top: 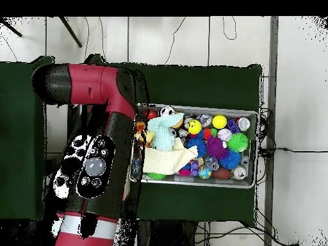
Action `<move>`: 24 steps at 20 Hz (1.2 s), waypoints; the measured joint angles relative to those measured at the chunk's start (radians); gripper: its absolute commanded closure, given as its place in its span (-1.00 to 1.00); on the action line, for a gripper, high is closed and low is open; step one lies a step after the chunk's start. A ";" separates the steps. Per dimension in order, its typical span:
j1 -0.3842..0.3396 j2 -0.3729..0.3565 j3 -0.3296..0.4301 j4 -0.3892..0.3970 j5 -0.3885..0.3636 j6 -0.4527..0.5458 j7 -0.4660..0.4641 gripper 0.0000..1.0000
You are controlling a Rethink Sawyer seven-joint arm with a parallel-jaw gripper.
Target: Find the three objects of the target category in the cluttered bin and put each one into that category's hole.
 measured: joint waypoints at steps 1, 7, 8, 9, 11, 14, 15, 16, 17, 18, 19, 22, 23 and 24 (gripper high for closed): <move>0.007 -0.005 0.000 0.012 0.001 0.000 0.000 1.00; 0.019 -0.029 0.000 0.066 0.001 0.000 0.000 1.00; 0.018 -0.032 0.000 0.073 0.001 0.000 0.000 1.00; 0.018 -0.037 0.000 0.082 0.001 0.000 0.000 1.00; 0.017 -0.044 0.000 0.096 0.001 0.000 0.000 1.00; 0.015 -0.058 0.000 0.127 0.001 0.000 0.000 1.00; 0.015 -0.062 0.000 0.136 0.001 0.000 0.000 1.00; 0.015 -0.068 0.000 0.152 0.001 0.000 0.000 1.00; 0.015 -0.072 0.000 0.161 0.001 0.000 0.000 1.00; 0.015 -0.077 0.000 0.170 0.001 0.000 0.000 1.00; 0.014 -0.088 0.000 0.194 0.001 0.000 0.000 1.00; 0.013 -0.100 0.000 0.219 0.000 0.000 0.000 1.00; 0.013 -0.103 0.000 0.226 0.000 0.000 0.000 1.00; 0.012 -0.109 0.000 0.240 0.000 -0.001 0.000 1.00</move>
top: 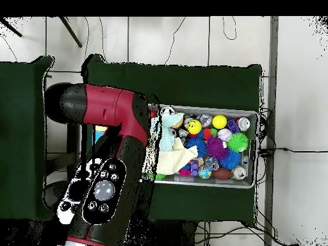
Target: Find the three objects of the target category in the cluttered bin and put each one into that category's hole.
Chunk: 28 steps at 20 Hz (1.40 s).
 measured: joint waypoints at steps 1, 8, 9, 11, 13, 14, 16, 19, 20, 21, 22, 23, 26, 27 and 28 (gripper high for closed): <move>0.000 -0.004 0.000 0.009 0.000 -0.001 0.000 1.00; -0.003 -0.037 0.000 0.075 -0.001 -0.036 0.000 1.00; -0.003 -0.039 0.000 0.082 -0.001 -0.041 0.000 1.00; -0.003 -0.045 0.000 0.095 -0.001 -0.061 0.000 1.00; -0.003 -0.046 0.000 0.096 -0.001 -0.076 0.000 1.00; -0.003 -0.045 0.000 0.096 -0.001 -0.090 0.000 1.00; -0.003 -0.045 0.000 0.096 -0.001 -0.104 0.000 1.00; -0.003 -0.045 0.000 0.096 -0.001 -0.125 0.000 1.00; -0.003 -0.045 0.001 0.096 -0.001 -0.130 0.000 1.00; -0.003 -0.046 0.001 0.096 -0.001 -0.135 0.000 1.00; -0.003 -0.045 0.001 0.096 -0.001 -0.138 0.000 1.00; -0.003 -0.045 0.001 0.096 -0.001 -0.139 0.000 1.00; -0.003 -0.045 0.003 0.096 -0.001 -0.139 0.000 1.00; -0.003 -0.045 0.004 0.096 -0.001 -0.139 0.000 1.00; -0.003 -0.045 0.006 0.096 -0.001 -0.139 0.000 1.00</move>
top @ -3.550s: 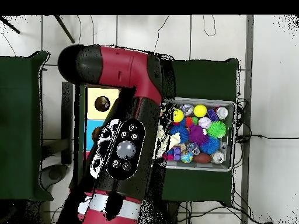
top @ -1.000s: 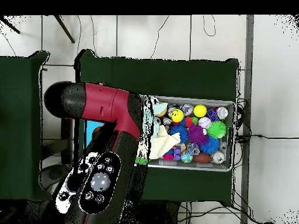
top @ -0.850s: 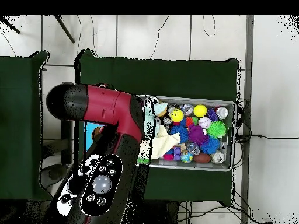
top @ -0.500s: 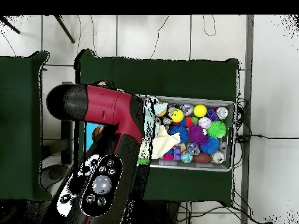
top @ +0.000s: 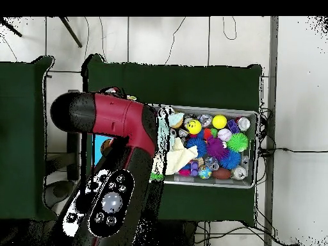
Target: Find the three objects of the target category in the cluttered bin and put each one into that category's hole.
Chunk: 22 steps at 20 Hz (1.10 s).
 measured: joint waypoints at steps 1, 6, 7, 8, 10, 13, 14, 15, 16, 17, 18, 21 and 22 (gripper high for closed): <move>0.000 0.000 0.002 0.000 0.000 0.000 0.000 1.00; 0.000 0.000 0.011 0.000 0.000 0.000 0.000 1.00; 0.000 0.000 0.014 0.000 0.000 0.000 0.000 1.00; 0.000 0.000 0.016 0.000 0.001 0.000 0.000 1.00; 0.000 0.000 0.021 0.000 0.002 0.000 0.000 1.00; 0.002 0.000 0.029 0.002 0.005 -0.001 0.000 1.00; 0.003 0.000 0.030 0.003 0.005 -0.001 0.000 1.00; 0.005 0.000 0.034 0.007 0.007 -0.004 0.000 1.00; 0.007 0.000 0.036 0.010 0.008 -0.007 0.000 1.00; 0.007 0.000 0.037 0.012 0.008 -0.008 0.000 1.00; 0.008 0.000 0.038 0.013 0.008 -0.010 0.000 1.00; 0.010 0.000 0.044 0.033 0.009 -0.024 0.000 1.00; 0.011 0.000 0.048 0.049 0.009 -0.036 0.000 1.00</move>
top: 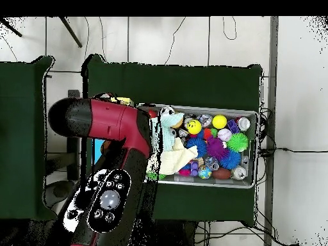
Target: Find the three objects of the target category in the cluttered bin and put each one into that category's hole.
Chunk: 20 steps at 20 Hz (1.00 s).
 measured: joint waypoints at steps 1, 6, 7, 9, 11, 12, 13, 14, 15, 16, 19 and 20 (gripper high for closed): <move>0.000 0.001 0.001 0.006 0.000 -0.006 0.000 1.00; 0.000 0.004 0.007 0.011 0.000 -0.028 0.000 -1.00; 0.000 0.004 0.009 0.011 0.000 -0.031 0.000 -1.00; 0.000 0.003 0.012 0.011 0.000 -0.038 0.000 -1.00; 0.000 0.003 0.016 0.011 0.000 -0.046 0.000 -1.00; 0.000 0.003 0.018 0.011 0.000 -0.049 0.000 -1.00; 0.000 0.004 0.021 0.011 0.001 -0.051 0.000 -1.00; 0.000 0.004 0.024 0.011 0.002 -0.053 0.000 -1.00; 0.000 0.004 0.025 0.011 0.003 -0.054 0.000 -1.00; 0.000 0.004 0.027 0.011 0.004 -0.054 0.000 -1.00; 0.000 0.005 0.034 0.011 0.012 -0.055 0.000 -1.00; 0.000 0.005 0.034 0.011 0.013 -0.055 0.000 -1.00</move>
